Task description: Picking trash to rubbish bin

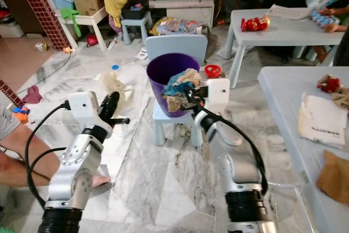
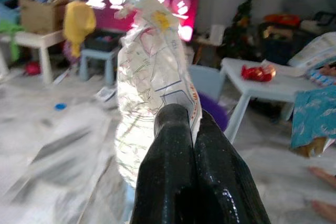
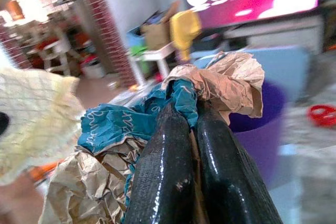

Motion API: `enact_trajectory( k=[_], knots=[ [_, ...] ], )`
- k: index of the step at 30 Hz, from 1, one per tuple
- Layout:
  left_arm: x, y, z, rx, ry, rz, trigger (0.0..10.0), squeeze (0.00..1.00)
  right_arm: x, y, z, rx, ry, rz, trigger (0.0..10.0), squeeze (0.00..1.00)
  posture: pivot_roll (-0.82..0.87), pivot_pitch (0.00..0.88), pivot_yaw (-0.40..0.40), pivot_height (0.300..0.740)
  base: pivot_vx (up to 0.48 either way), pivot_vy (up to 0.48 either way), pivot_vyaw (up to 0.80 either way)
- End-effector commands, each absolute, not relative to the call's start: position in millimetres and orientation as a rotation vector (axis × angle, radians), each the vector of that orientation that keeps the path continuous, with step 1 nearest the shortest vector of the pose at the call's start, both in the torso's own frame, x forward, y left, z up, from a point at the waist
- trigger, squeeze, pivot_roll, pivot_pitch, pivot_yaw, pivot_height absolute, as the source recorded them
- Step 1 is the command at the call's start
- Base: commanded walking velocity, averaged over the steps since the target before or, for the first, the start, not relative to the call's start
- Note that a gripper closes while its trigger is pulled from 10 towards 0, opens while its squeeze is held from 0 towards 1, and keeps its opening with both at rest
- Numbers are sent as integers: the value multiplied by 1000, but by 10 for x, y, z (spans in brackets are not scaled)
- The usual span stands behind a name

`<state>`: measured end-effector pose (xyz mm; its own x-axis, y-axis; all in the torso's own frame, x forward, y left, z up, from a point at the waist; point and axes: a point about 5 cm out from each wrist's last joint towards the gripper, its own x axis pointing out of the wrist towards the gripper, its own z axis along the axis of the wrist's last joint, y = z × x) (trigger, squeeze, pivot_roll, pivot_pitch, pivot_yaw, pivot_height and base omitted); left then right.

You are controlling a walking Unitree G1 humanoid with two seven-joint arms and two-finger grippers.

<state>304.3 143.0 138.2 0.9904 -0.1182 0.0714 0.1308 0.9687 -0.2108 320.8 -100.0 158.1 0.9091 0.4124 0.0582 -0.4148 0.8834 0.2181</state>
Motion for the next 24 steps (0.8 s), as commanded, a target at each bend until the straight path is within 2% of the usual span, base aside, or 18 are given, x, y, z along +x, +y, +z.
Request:
enact_trajectory(
  k=[1,24],
  knots=[
    [3054,1328,1416,-222,-66,-160,0,0,3213,-1101,1608,223,-20,396,0,0,-24,0,47,740,431,0,0],
    [3050,1332,1401,-215,-57,-163,0,0,3193,-1070,1575,214,-11,413,0,0,-20,0,46,740,426,0,0]
  ],
)
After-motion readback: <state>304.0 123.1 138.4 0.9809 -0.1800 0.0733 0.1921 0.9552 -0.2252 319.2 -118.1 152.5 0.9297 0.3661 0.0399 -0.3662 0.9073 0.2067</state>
